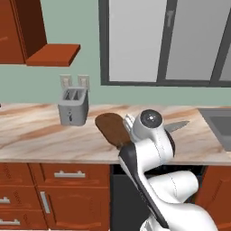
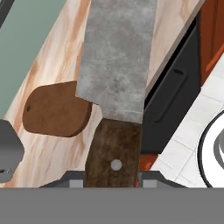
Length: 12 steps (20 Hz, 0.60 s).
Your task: Pick up the knife from the drawer and place it on the cutting board. Then place the meat from the plate to the cutting board.
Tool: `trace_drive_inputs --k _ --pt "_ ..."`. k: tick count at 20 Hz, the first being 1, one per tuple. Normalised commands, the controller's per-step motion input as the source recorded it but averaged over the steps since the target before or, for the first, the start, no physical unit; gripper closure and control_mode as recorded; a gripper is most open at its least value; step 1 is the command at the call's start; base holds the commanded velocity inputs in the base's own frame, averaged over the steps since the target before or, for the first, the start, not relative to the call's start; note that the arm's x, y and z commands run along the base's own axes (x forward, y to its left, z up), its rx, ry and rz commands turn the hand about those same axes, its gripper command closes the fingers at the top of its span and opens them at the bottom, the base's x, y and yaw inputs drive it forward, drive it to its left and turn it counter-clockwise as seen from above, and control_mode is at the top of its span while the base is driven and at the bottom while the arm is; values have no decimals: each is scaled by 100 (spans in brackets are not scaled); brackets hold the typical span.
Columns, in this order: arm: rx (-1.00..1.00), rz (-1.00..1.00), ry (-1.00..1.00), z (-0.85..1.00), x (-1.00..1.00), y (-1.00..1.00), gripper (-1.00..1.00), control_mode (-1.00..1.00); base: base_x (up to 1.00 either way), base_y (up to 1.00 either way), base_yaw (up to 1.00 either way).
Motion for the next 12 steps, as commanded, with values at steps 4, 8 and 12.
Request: trace_drive_inputs --k 4,8,12 --pt "0 0 0 0 0 0 100 100 22 99 -6" --pt "0 0 0 0 0 0 100 100 21 78 -6" --pt "0 0 0 0 0 0 100 100 10 -32 0"
